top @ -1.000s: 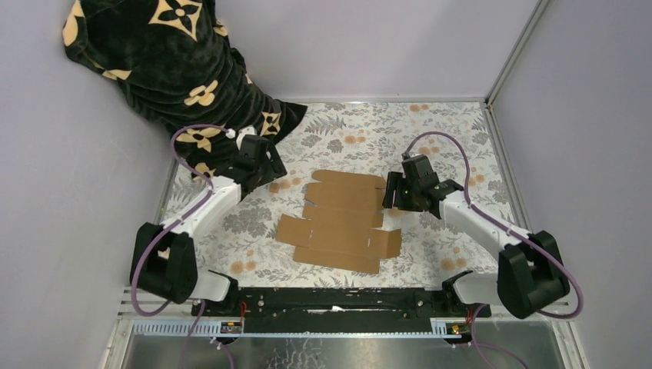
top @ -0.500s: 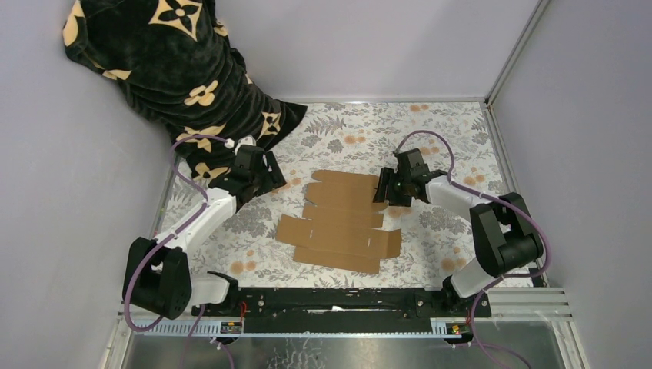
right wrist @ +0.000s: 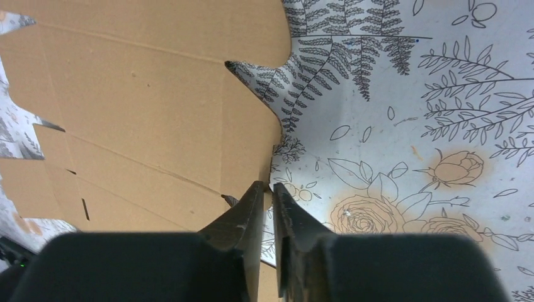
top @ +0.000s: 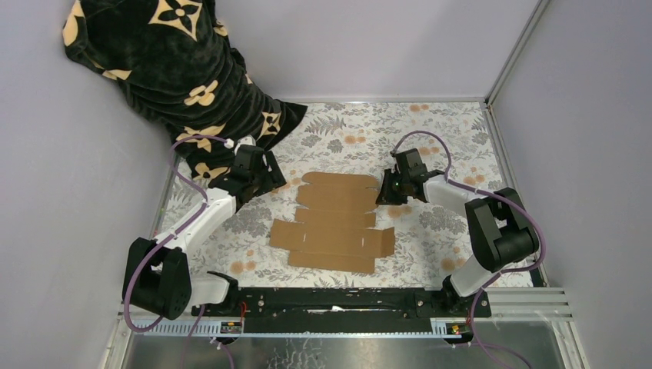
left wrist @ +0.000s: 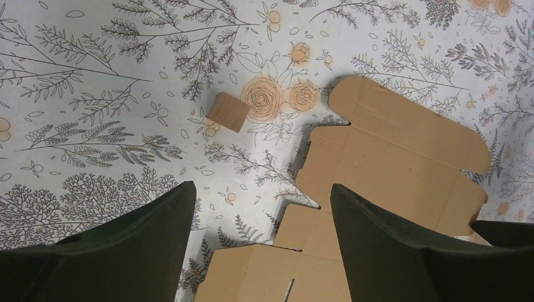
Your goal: Fold the paper box
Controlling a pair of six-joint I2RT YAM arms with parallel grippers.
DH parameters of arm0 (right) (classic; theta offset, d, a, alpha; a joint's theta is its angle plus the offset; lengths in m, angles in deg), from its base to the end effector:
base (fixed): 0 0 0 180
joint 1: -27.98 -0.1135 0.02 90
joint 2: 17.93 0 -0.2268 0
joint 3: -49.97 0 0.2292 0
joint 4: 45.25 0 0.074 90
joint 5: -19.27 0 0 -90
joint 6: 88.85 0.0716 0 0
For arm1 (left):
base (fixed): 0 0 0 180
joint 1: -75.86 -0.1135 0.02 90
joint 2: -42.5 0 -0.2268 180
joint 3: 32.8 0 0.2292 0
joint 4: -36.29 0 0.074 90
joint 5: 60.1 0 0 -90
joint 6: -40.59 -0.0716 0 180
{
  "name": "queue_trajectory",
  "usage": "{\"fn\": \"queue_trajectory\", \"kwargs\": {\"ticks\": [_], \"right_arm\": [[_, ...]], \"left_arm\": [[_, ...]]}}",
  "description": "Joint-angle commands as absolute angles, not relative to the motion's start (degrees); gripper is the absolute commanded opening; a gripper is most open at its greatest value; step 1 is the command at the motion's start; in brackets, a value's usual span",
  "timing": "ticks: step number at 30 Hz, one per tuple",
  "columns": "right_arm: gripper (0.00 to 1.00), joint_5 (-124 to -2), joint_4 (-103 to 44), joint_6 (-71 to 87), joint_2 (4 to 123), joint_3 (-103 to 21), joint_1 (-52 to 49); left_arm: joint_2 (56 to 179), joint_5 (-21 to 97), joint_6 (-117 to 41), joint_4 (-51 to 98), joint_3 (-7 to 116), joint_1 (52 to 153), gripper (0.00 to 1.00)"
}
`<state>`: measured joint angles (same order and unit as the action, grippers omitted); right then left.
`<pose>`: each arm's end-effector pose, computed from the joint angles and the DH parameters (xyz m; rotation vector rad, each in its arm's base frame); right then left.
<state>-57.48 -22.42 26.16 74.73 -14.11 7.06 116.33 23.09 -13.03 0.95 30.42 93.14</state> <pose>0.2944 0.1301 0.1181 -0.0126 2.5419 0.6185 0.2728 -0.0760 0.1848 -0.4526 2.3442 -0.3091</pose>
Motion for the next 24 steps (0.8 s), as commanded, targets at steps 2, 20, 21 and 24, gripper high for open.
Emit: {"fn": "queue_trajectory", "kwargs": {"ticks": [2, 20, 21, 24], "right_arm": [[0.07, -56.41, -24.73, 25.92, 75.32, -15.94, 7.73], [0.00, -62.01, -19.72, 22.66, 75.21, -23.88, 19.78], [0.01, -61.59, -19.79, 22.64, 75.42, -24.24, 20.26], [0.23, -59.88, -18.38, 21.89, 75.76, -25.66, 20.63]], "left_arm": [[115.11, 22.95, -12.85, 2.82, 29.88, 93.64, 0.86], [114.36, 22.54, -12.55, 2.03, 30.32, 94.47, 0.86], [114.52, 22.53, -12.43, 2.05, 30.35, 94.61, 0.86], [115.07, 22.52, -12.59, 2.15, 30.62, 94.96, 0.86]]}}
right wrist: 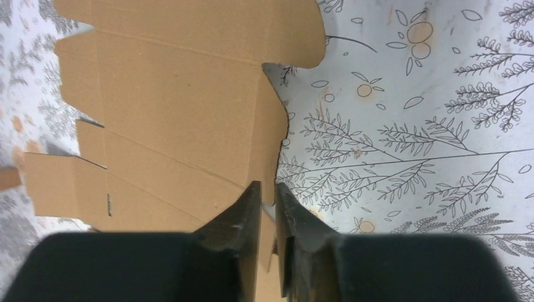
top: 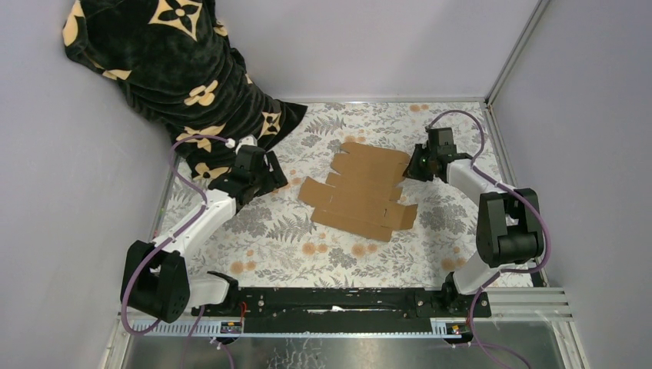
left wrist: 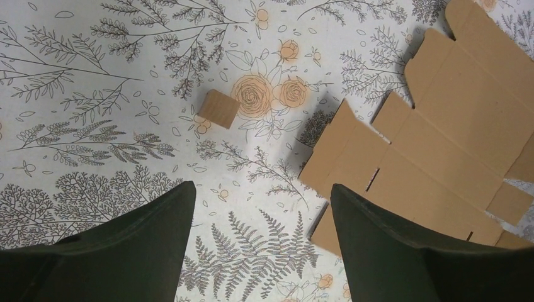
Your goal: Fold the paper box
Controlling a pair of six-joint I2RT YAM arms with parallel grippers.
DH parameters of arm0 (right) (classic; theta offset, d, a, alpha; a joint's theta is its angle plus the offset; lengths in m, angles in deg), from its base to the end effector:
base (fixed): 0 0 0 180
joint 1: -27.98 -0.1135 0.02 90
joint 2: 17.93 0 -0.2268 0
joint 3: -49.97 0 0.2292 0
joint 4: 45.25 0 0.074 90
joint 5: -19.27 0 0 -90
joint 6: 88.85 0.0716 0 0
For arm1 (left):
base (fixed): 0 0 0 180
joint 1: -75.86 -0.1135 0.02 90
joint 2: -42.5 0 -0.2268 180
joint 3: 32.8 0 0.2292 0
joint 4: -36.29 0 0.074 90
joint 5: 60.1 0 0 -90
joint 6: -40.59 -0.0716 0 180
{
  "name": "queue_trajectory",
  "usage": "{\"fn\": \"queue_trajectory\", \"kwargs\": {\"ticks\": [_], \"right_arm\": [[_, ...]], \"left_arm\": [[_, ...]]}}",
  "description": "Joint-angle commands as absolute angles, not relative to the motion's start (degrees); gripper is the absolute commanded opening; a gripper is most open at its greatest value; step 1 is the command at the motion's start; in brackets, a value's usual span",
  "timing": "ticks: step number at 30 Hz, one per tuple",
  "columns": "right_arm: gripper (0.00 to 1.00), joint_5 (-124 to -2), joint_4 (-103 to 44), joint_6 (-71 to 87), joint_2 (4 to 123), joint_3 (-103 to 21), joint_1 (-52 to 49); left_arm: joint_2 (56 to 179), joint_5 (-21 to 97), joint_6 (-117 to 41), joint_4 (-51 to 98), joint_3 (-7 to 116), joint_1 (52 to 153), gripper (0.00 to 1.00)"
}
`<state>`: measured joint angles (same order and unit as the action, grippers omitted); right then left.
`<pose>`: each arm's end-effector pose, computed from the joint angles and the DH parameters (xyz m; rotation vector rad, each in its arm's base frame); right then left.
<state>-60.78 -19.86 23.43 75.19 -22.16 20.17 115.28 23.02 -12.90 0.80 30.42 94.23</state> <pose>0.3411 0.0593 0.1532 0.2204 2.4028 0.4532 0.2697 -0.0805 0.1894 -0.4324 2.3341 -0.3258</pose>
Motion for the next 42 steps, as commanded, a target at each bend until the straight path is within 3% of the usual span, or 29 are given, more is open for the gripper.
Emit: {"fn": "queue_trajectory", "kwargs": {"ticks": [1, 3, 4, 8, 12, 19, 26, 35, 39, 42], "right_arm": [[0.35, -59.72, -18.08, 21.89, 75.20, -25.44, 20.65], [0.53, -60.11, -17.99, 21.97, 73.30, -24.58, 20.63], [0.60, -60.74, -17.54, 21.98, 72.27, -24.28, 20.63], [0.74, -62.77, -14.01, 21.58, 68.35, -23.93, 20.66], [0.80, -62.13, -12.53, 22.29, 62.85, -20.60, 20.60], [0.81, -57.78, -12.06, 23.78, 55.75, -13.93, 20.60], [0.80, -57.98, -13.64, 24.43, 55.62, -10.55, 20.64], [0.66, -57.70, -15.57, 23.86, 62.04, -13.85, 20.59], [0.53, -58.11, -15.39, 23.48, 66.00, -17.23, 20.60], [0.35, -60.22, -14.27, 23.55, 68.48, -19.51, 20.60]], "left_arm": [[115.10, 22.62, -12.59, 2.28, 30.61, 95.01, 0.86], [115.11, 22.79, -12.59, 2.68, 30.58, 95.06, 0.87], [115.11, 23.09, -12.59, 3.14, 30.54, 95.15, 0.97], [115.78, 24.58, -12.85, 5.17, 30.50, 95.15, 0.99], [118.44, 27.85, -14.04, 7.96, 32.07, 95.20, 0.99], [125.76, 31.13, -16.90, 12.26, 36.49, 95.15, 0.99], [132.76, 34.81, -17.81, 15.02, 40.20, 95.10, 0.91], [139.36, 41.11, -18.10, 18.01, 46.01, 95.61, 0.68], [142.60, 42.86, -18.30, 18.08, 49.52, 96.13, 0.57], [145.16, 42.94, -18.30, 17.29, 52.31, 96.43, 0.39]]}}
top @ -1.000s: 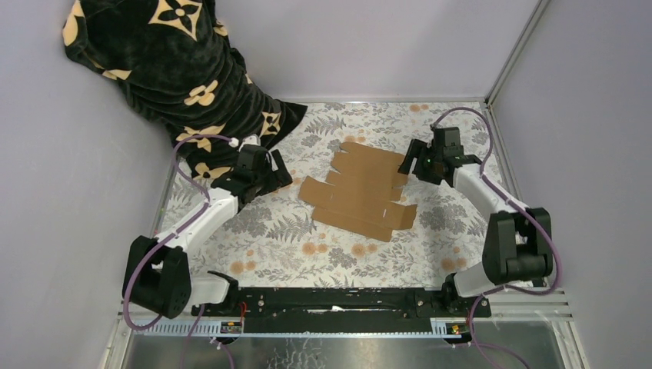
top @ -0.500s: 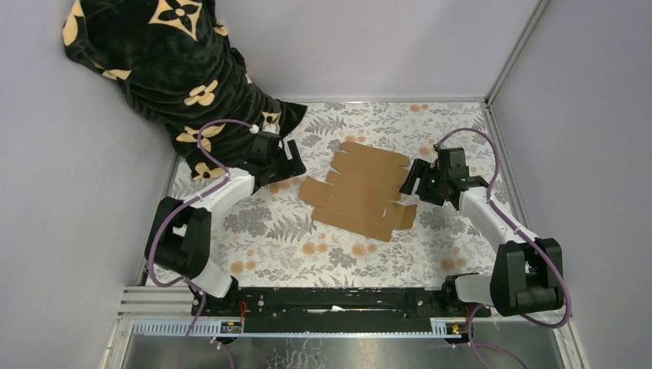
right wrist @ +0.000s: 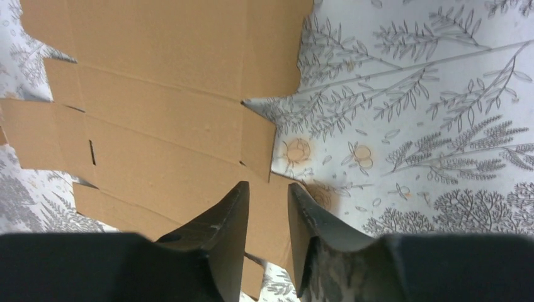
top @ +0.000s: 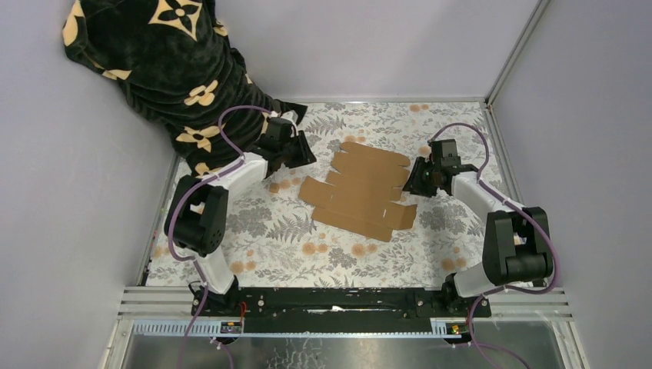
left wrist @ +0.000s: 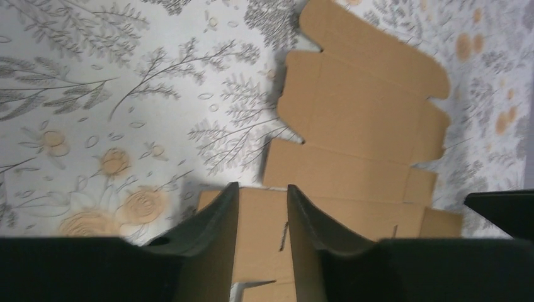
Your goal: Fold the paper box
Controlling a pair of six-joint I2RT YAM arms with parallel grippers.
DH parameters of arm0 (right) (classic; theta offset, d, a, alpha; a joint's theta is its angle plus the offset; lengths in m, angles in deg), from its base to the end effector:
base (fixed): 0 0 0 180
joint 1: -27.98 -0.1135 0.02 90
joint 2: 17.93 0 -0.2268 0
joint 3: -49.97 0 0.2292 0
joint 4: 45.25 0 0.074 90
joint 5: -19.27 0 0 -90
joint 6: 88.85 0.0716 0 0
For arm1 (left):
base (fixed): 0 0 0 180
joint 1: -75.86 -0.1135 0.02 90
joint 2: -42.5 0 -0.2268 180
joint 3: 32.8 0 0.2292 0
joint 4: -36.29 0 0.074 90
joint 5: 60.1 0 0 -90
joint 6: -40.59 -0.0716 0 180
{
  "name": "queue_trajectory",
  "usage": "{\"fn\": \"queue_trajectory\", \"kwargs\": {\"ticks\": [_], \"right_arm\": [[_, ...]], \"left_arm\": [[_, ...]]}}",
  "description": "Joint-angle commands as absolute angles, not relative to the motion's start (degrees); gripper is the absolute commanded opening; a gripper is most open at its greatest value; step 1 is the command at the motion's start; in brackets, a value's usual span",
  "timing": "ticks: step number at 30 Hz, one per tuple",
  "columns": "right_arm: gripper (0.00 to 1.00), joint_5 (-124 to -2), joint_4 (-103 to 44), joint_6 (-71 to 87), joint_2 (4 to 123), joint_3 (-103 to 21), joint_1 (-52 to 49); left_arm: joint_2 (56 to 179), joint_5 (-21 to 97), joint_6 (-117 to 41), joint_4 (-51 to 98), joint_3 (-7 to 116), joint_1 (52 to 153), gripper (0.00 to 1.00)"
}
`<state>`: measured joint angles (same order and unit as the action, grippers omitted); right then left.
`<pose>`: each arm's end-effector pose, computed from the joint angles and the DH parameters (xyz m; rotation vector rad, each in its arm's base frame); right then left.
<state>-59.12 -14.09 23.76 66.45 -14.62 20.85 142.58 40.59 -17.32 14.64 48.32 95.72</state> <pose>0.3001 0.0521 0.1497 0.2467 2.4822 0.4718 0.3586 -0.1436 0.1684 -0.1503 2.3554 -0.6732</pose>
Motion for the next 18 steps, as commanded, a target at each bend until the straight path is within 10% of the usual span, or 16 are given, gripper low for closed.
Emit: {"fn": "queue_trajectory", "kwargs": {"ticks": [1, 18], "right_arm": [[0.32, -61.27, -13.64, 23.49, 69.12, -20.25, 20.60], [0.17, -66.62, -11.75, 22.33, 75.50, -21.03, 20.60]], "left_arm": [[146.06, 42.79, -18.34, 16.52, 53.36, 96.58, 0.31], [159.84, 33.55, -20.10, 6.94, 63.02, 98.40, 0.04]]}}
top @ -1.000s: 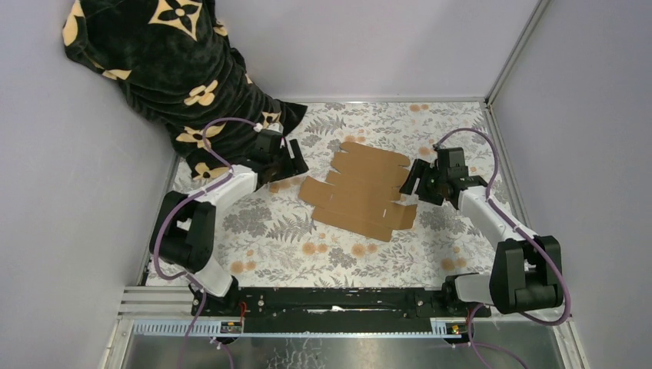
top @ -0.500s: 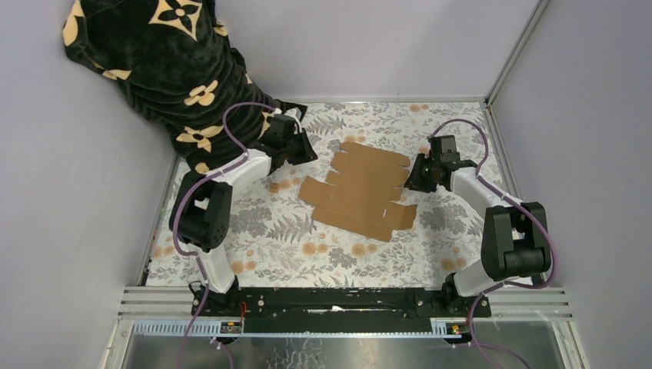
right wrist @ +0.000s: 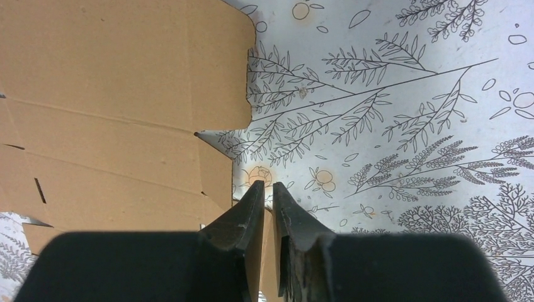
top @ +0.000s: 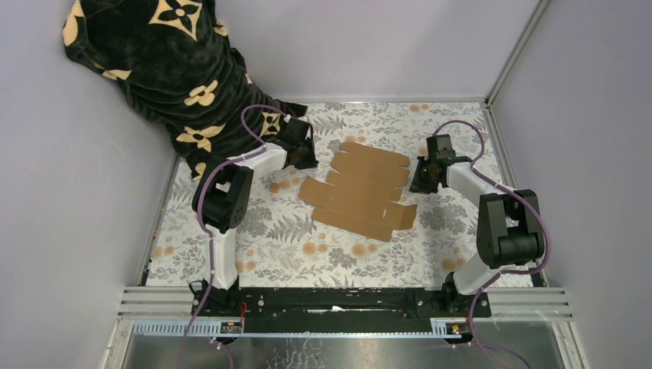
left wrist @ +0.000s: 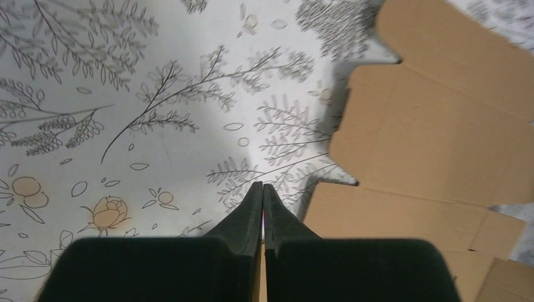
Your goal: Fold the paper box
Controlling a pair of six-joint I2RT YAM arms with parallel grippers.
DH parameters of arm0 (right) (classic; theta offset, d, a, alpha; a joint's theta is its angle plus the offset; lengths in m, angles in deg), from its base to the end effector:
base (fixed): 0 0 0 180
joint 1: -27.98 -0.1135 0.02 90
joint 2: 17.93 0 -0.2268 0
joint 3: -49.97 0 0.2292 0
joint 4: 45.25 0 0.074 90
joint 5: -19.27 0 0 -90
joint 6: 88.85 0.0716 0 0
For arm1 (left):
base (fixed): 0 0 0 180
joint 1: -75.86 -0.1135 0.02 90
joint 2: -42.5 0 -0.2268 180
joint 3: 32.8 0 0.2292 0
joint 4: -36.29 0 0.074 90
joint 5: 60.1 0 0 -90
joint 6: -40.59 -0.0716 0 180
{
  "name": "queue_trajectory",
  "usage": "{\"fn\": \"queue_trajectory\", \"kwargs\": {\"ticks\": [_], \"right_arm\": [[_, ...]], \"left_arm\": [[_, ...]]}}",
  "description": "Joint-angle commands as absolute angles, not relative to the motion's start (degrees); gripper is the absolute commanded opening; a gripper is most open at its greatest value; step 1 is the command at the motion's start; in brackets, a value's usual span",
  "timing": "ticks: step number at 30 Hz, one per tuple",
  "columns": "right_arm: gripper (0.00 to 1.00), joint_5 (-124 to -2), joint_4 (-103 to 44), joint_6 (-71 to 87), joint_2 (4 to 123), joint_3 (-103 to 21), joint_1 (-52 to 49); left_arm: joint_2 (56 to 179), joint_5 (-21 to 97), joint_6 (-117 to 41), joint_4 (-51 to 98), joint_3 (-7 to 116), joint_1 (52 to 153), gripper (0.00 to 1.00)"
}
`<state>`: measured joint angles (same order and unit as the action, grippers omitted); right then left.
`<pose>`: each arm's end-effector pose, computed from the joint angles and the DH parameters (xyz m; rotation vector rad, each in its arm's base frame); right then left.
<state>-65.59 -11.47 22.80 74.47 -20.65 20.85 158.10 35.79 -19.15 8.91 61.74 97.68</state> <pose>0.3212 0.0466 0.1352 0.2886 2.5479 0.3090 0.3948 -0.1660 0.1270 -0.1343 2.4788 -0.5282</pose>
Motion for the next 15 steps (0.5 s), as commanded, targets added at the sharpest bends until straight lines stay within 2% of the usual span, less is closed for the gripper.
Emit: {"fn": "queue_trajectory", "kwargs": {"ticks": [1, 15], "right_arm": [[0.17, -66.45, -11.84, 22.37, 75.82, -20.94, 20.60], [0.16, -63.30, -13.90, 22.77, 78.26, -20.05, 20.10]], "left_arm": [[160.22, 33.55, -20.06, 7.02, 62.97, 98.49, 0.05], [161.54, 34.18, -19.90, 7.76, 61.96, 100.19, 0.05]]}}
